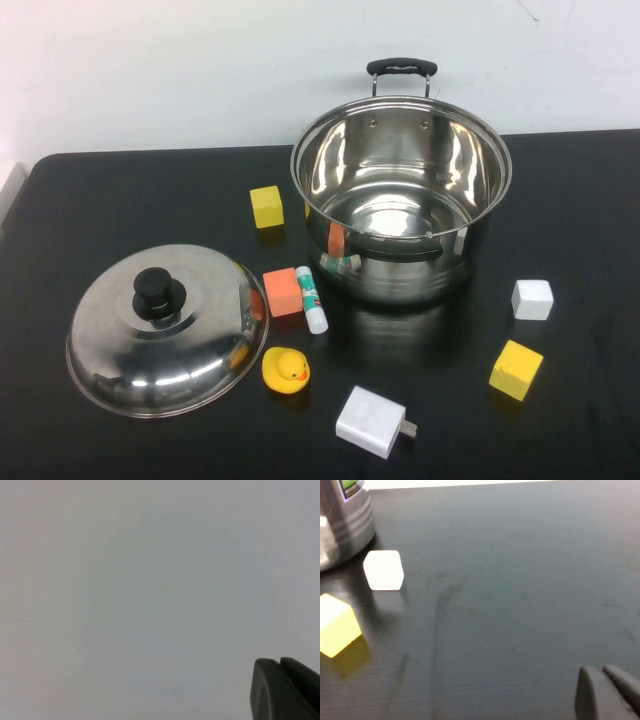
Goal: Cover the pot
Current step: Pick up the pot lid, then place the pot lid on the pot
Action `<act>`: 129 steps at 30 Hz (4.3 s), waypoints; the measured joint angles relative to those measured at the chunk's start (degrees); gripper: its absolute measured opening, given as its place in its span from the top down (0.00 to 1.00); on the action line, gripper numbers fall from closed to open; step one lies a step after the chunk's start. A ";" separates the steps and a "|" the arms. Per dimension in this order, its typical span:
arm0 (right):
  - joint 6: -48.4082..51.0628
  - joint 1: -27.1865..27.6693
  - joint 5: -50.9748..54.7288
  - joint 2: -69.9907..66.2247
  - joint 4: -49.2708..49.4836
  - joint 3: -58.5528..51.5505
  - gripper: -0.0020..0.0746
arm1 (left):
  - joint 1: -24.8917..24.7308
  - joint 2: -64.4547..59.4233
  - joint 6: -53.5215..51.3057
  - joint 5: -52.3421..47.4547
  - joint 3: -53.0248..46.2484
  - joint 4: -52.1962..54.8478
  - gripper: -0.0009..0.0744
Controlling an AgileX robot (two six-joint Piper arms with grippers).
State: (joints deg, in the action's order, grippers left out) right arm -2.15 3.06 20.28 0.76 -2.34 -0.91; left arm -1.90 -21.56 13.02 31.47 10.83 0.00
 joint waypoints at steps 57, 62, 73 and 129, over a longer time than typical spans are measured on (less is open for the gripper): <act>0.00 0.00 0.00 0.00 -0.11 0.00 0.98 | -8.02 -78.88 1.96 22.31 17.86 0.00 0.34; 0.00 0.00 0.00 0.00 -0.11 0.00 0.98 | -8.45 -80.24 0.64 26.15 17.86 -1.00 0.56; 0.00 0.00 0.00 0.00 -0.11 0.00 0.98 | -8.45 -70.82 -1.41 21.38 17.86 -1.80 0.56; 0.00 0.00 0.00 0.00 -0.20 0.00 0.98 | -30.40 -92.80 37.58 -27.45 83.86 35.85 0.56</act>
State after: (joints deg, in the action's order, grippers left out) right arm -2.15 3.06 20.28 0.76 -2.54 -0.91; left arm -32.31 -114.36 50.61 4.01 94.69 35.85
